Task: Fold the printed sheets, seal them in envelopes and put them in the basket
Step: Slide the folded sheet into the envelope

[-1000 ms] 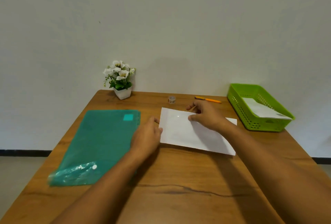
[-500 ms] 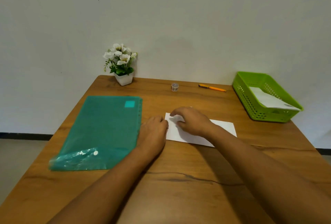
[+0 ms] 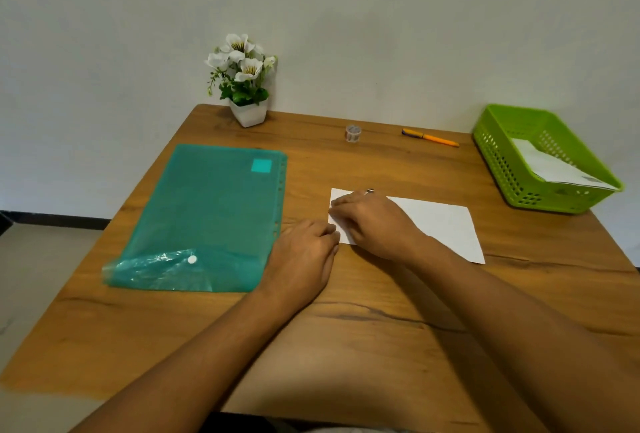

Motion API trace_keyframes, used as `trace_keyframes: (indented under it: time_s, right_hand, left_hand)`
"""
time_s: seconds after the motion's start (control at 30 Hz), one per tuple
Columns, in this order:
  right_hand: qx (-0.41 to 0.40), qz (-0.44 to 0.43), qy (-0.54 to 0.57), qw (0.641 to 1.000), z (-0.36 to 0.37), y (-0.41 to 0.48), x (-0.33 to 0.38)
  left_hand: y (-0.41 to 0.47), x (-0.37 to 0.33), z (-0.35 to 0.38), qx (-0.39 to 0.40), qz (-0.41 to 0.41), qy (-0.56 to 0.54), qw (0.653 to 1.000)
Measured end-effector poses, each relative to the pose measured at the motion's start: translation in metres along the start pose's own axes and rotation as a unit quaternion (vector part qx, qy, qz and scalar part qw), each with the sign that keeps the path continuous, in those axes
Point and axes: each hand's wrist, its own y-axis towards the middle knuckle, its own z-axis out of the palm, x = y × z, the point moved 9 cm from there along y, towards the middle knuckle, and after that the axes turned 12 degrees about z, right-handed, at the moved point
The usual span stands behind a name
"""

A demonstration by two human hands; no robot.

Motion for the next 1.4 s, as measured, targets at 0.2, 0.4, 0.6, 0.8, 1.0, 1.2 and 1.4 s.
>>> trace_keyframes:
  time_s: [0.2,0.4,0.6,0.8,1.0,1.2,1.4]
  right_hand:
    - [-0.011,-0.044,0.018,0.999,-0.006,-0.019,0.016]
    - [-0.049,-0.033,-0.026,0.998,-0.006,0.001,-0.001]
    - [-0.042,0.004,-0.042,0.998,-0.012,0.022,-0.008]
    - [-0.012,-0.056,-0.019,0.998,-0.011,-0.001,0.016]
    - [-0.02,-0.053,-0.029,0.998,-0.01,-0.007,0.015]
    - [-0.045,0.011,-0.043,0.998,-0.012,0.021,-0.006]
    - [-0.013,0.018,-0.069,0.997,-0.005,0.019,0.001]
  left_hand:
    - [-0.002,0.0,-0.002,-0.006,-0.013,-0.025,1.0]
    - [-0.002,0.0,-0.005,-0.005,-0.017,-0.03,0.999]
    - [-0.001,0.001,-0.005,0.001,-0.025,-0.031,0.999]
    - [-0.001,0.002,-0.005,0.009,-0.033,-0.037,0.999]
    - [-0.001,0.0,-0.006,0.004,-0.026,-0.034,0.999]
    - [-0.001,0.0,-0.006,-0.006,-0.025,-0.034,0.999]
    - [-0.002,-0.001,-0.006,-0.001,-0.028,-0.028,0.999]
